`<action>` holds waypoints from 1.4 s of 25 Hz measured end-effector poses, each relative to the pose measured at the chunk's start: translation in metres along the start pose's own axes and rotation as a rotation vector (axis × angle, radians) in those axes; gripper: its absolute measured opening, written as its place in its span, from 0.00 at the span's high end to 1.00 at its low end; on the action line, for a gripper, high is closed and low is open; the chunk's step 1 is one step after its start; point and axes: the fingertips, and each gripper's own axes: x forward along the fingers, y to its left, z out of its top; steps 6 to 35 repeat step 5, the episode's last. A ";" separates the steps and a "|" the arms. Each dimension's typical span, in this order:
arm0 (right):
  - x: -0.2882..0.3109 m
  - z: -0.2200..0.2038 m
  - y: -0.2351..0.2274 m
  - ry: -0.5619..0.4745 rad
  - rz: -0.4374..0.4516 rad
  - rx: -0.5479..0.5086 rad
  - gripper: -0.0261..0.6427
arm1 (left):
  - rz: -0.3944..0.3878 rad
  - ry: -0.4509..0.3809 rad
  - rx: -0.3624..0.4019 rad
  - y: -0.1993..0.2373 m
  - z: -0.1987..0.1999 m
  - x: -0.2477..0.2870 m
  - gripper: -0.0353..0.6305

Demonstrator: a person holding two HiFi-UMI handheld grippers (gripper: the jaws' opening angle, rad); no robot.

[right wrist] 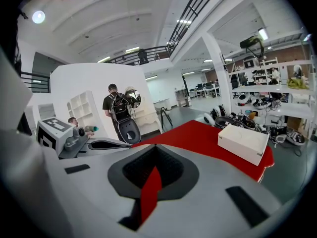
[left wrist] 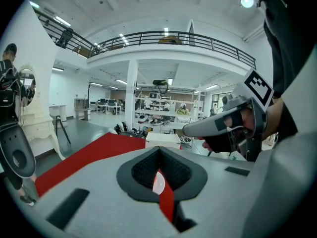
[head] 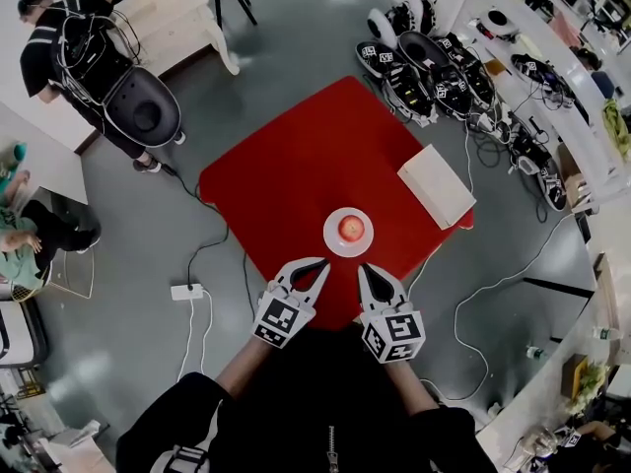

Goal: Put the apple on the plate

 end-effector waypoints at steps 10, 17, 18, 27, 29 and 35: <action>0.002 0.003 -0.005 0.001 -0.005 0.002 0.94 | -0.008 0.006 -0.002 0.001 0.001 0.007 0.94; 0.002 0.003 -0.005 0.001 -0.005 0.002 0.94 | -0.008 0.006 -0.002 0.001 0.001 0.007 0.94; 0.002 0.003 -0.005 0.001 -0.005 0.002 0.94 | -0.008 0.006 -0.002 0.001 0.001 0.007 0.94; 0.002 0.003 -0.005 0.001 -0.005 0.002 0.94 | -0.008 0.006 -0.002 0.001 0.001 0.007 0.94; 0.002 0.003 -0.005 0.001 -0.005 0.002 0.94 | -0.008 0.006 -0.002 0.001 0.001 0.007 0.94; 0.002 0.003 -0.005 0.001 -0.005 0.002 0.94 | -0.008 0.006 -0.002 0.001 0.001 0.007 0.94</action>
